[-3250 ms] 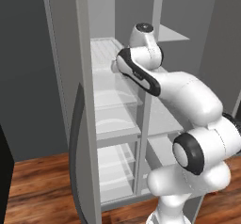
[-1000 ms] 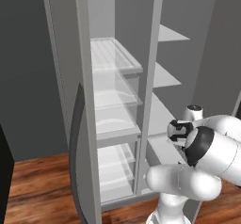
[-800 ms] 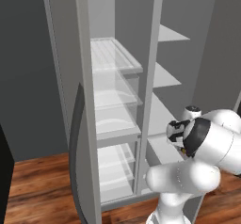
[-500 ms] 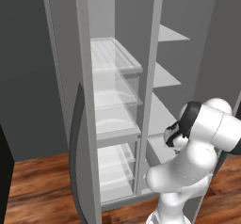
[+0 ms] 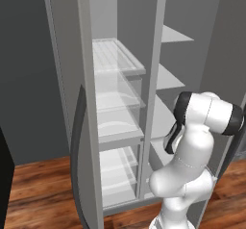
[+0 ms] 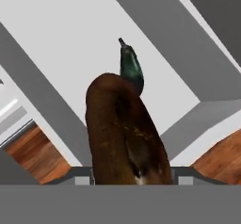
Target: Take the sweet potato and eggplant from the fridge shelf and place them in the freezer drawer to begin freezing them.
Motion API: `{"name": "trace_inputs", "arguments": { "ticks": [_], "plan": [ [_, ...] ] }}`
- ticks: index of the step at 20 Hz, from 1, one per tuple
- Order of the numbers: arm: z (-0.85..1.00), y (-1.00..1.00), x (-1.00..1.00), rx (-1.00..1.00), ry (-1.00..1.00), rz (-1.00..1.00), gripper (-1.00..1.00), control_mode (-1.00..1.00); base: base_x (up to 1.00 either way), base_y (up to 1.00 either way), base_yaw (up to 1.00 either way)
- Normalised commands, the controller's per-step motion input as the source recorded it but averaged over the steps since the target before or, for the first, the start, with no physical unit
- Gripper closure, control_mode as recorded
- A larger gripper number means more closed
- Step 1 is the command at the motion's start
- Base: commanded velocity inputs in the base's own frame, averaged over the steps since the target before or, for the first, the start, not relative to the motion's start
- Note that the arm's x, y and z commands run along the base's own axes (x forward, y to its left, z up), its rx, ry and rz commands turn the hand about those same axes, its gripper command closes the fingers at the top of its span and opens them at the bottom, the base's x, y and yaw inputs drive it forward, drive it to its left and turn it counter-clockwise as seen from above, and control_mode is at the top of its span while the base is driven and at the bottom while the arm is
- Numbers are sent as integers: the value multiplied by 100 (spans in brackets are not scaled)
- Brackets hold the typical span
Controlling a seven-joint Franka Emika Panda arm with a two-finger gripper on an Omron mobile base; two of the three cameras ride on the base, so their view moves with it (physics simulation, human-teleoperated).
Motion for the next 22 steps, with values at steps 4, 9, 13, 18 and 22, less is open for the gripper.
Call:
{"name": "trace_inputs", "arguments": {
  "ticks": [4, 9, 13, 18, 22],
  "plan": [
    [-34, -15, 29, 0, 0, 0, 100, -100, 0, 0, 0],
    [-35, -28, 23, 0, 0, 0, 100, -100, 0, 0, 0],
    [-36, -16, 22, 0, 0, 0, 100, -100, 0, 0, 0],
    [-34, -22, 35, 0, 0, 0, 100, -100, 0, 0, 0],
    [-39, -6, 49, 0, 0, 0, 100, -100, 0, 0, 0]
  ]
}}
